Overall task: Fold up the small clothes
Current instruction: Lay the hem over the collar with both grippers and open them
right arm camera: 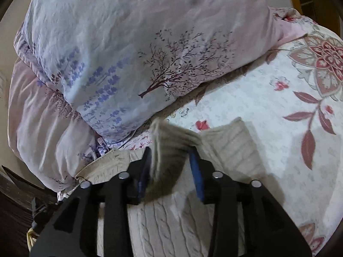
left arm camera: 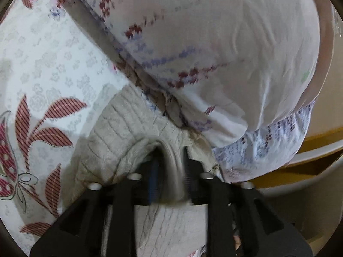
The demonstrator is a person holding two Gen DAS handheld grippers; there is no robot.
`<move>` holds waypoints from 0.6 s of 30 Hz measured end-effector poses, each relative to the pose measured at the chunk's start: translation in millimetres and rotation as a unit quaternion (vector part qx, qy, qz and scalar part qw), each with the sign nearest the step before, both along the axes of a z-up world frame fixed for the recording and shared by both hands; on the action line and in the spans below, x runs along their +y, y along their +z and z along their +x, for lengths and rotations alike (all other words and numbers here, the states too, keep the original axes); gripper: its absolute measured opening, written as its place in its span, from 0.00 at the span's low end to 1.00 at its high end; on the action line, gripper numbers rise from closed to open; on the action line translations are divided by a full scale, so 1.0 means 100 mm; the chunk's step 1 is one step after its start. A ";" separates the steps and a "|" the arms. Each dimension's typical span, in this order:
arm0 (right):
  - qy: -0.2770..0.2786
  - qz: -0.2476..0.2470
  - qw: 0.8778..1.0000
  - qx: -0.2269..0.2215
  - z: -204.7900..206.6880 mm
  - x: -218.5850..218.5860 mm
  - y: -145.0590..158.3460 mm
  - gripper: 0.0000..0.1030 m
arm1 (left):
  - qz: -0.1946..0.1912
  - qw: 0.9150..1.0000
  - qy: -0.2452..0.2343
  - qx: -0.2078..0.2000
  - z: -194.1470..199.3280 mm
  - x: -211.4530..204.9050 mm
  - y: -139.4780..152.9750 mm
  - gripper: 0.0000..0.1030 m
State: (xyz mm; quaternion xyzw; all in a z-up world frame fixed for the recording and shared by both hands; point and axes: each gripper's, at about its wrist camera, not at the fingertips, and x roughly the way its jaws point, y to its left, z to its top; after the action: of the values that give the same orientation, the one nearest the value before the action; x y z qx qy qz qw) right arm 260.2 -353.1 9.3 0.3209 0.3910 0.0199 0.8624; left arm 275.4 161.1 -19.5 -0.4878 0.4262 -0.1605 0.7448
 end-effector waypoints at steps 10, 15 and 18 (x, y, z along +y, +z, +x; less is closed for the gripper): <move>-0.016 -0.053 0.997 -0.047 -0.30 -0.10 0.33 0.48 | 0.057 0.998 -0.004 -0.038 -0.16 0.06 0.21 0.49; -0.013 -0.105 0.993 -0.042 -0.61 -0.26 0.39 0.47 | 0.130 0.990 -0.019 -0.053 -0.41 0.10 0.24 0.49; 0.002 -0.131 0.991 -0.031 -0.78 -0.28 0.34 0.47 | 0.186 0.980 -0.030 -0.068 -0.55 0.05 0.29 0.49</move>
State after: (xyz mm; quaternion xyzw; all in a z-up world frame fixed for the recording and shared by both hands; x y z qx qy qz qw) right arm 182.5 -381.5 43.0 0.2030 0.3643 -0.0198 0.9087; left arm 220.2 166.1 9.5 -0.3153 0.4119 -0.1333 0.8445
